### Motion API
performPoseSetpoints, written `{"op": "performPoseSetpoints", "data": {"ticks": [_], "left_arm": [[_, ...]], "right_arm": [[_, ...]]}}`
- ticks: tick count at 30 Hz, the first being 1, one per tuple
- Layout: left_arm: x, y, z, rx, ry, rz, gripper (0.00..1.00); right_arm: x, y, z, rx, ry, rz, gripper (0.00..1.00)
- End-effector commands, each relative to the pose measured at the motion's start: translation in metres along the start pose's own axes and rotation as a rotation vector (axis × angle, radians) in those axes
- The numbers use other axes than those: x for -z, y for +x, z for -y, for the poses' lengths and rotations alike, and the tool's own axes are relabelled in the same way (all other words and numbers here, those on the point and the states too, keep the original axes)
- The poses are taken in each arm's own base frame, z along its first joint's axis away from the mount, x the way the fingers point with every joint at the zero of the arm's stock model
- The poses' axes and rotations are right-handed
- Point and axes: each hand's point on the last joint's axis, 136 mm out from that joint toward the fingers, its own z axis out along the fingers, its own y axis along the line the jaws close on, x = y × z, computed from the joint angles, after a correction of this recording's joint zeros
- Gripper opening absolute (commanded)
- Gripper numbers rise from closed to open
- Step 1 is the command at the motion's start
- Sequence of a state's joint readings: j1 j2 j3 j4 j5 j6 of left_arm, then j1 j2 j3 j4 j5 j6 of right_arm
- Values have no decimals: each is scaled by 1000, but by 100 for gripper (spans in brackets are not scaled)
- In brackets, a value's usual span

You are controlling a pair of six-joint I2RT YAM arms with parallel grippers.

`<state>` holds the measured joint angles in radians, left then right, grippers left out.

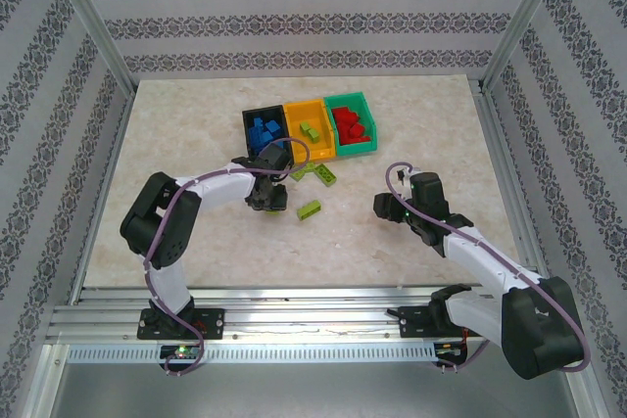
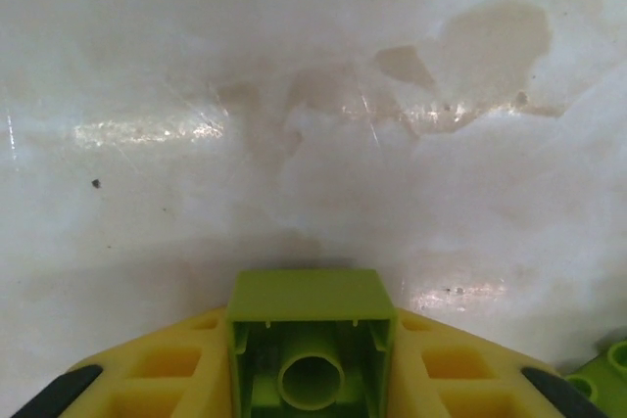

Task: Sort the legos into containers by color
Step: Pick up the lego from the center of the table, then place the lego in the container.

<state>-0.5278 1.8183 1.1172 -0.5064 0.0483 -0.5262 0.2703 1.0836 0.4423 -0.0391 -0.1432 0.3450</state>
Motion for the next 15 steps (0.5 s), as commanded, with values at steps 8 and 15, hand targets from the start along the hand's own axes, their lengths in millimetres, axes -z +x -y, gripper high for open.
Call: {"op": "performPoseSetpoints", "data": {"ticks": [8,15], "left_arm": [[36,-40,28,-21,127,123,29],[56,-89,58,-82,169,179,31]], "right_arm": [[-3,1,0,-16,-7,2,61],[-2,1,0,-16,-13,7,61]]}}
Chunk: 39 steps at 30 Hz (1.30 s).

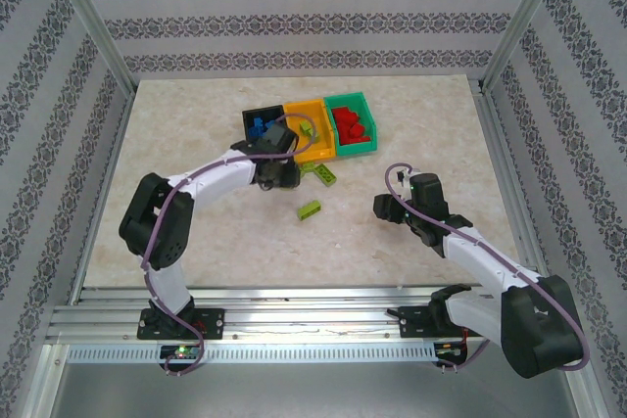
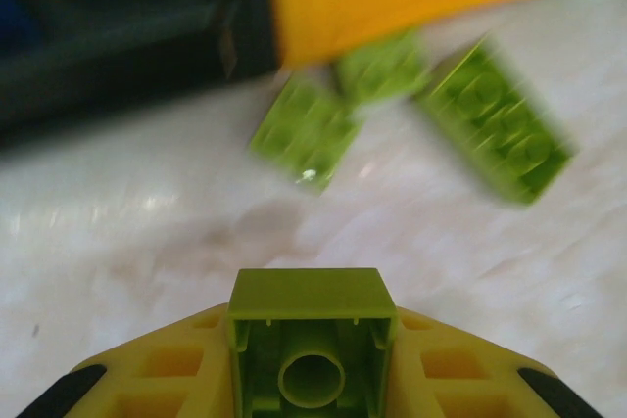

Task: Sort the legos into containers by color
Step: Place the lego in the container.

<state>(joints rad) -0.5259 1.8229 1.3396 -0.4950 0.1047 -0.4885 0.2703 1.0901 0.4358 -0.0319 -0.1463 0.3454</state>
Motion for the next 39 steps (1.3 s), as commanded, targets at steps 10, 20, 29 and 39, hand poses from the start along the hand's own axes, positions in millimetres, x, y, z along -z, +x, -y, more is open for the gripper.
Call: {"op": "performPoseSetpoints", "data": {"ticks": [10,20,29,39], "left_arm": [[-21,-90,20,-40,53,19,35],[-40,-132,14,-69,13,9,53],[-20,-121,6,-84,-29,25,56],[4,-56,9,-21,109,149,56]], "right_arm": [[4,-4,-2,-10,-17,37,61],[5,-4,-2,-10,-21,42,61],[3,-3,-3,-11,-26,34,61],[-2,-1,-3,-13,-26,10,61]]}}
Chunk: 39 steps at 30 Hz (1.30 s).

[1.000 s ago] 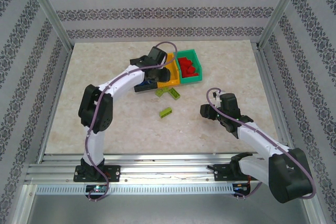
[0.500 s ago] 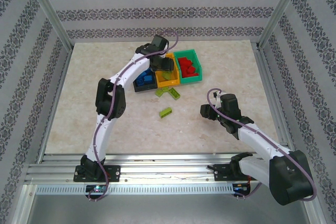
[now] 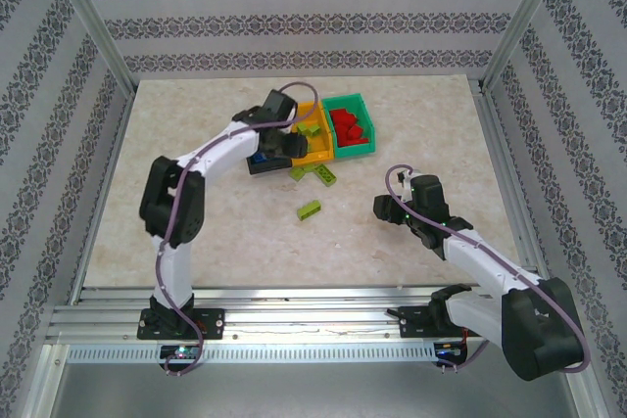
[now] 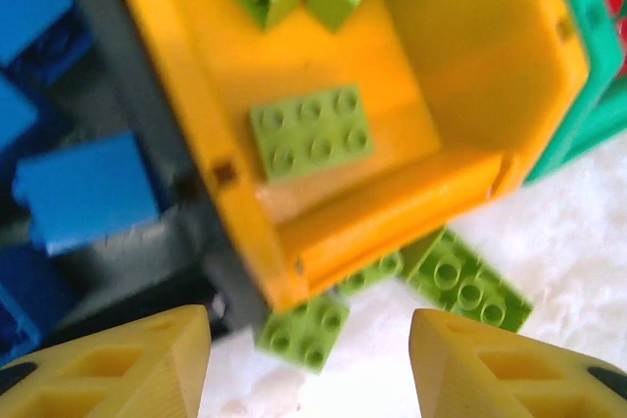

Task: Sort the legos into containers by color
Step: Place the lego in the container, then pick up the lego from the center of the table.

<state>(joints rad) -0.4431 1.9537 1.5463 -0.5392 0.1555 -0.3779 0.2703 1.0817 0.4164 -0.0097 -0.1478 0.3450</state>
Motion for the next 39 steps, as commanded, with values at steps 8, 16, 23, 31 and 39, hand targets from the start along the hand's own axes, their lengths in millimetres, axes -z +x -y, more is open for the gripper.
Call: {"op": "performPoseSetpoints", "data": {"ticks": [8,16,23,31,39], "left_arm": [[44,49,-7,62,60,183,55],[67,92,-24,130,68,214,55],[58,138,-33,197,84,188,56],[49,162,-35,224,90,154,56],[46,166,-35,227,95,156,56]], "right_arm": [[-6,-1,-8,-12,-34,-24,62],[-8,2,-24,47,-67,-49,62],[-13,6,-56,83,-144,-105,64],[-27,10,-98,126,-190,-169,69],[-43,16,-141,133,-248,-231,72]]}}
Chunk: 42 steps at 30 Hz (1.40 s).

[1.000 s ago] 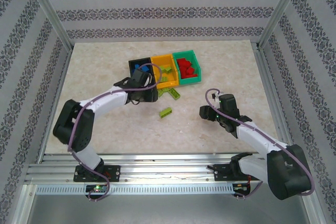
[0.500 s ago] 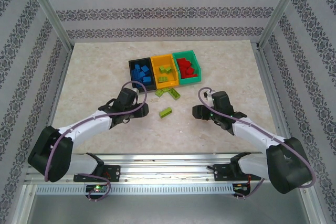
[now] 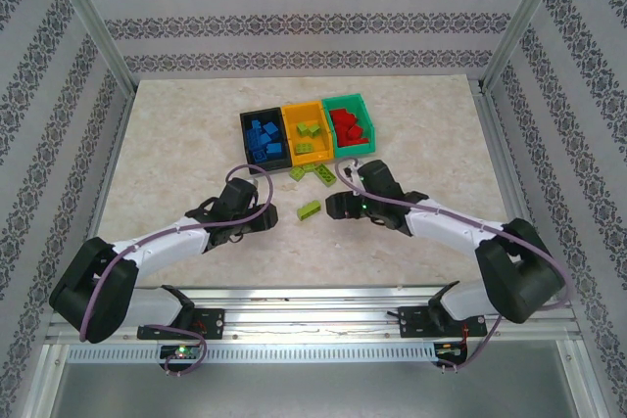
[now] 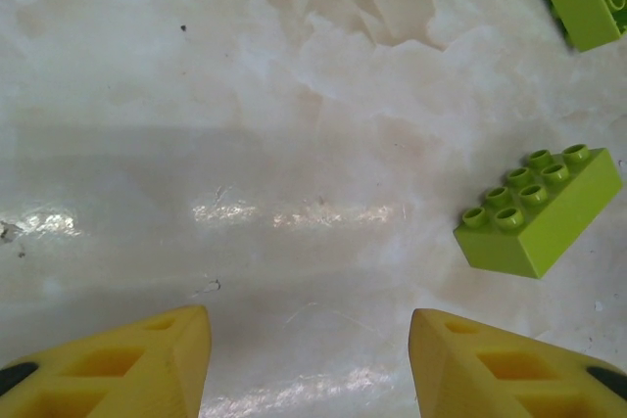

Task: Sort the legos into containers by color
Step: Pick up the lego from the center of the table.

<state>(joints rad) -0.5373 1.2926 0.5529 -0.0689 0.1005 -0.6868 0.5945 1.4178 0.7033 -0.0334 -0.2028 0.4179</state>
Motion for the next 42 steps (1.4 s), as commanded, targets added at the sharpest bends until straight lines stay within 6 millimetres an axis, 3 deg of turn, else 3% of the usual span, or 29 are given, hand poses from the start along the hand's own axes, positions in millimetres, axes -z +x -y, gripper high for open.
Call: {"op": "performPoseSetpoints", "data": {"ticks": [1,7,24,28,34,42], "left_arm": [[2,-3,6,2,28,36,56],[2,0,2,3,20,35,56],[3,10,-6,-9,8,23,56],[6,9,-6,-11,8,28,56],[10,10,-9,-6,2,38,56],[9,12,-9,3,7,31,56]], "right_arm": [[-13,0,-22,-4,-33,-34,72],[-42,9,-44,29,-26,-111,75],[-92,9,-49,49,63,-209,73],[-97,7,-49,71,80,-214,64],[-93,4,-49,90,73,-210,31],[-79,-15,-54,78,29,-159,25]]}}
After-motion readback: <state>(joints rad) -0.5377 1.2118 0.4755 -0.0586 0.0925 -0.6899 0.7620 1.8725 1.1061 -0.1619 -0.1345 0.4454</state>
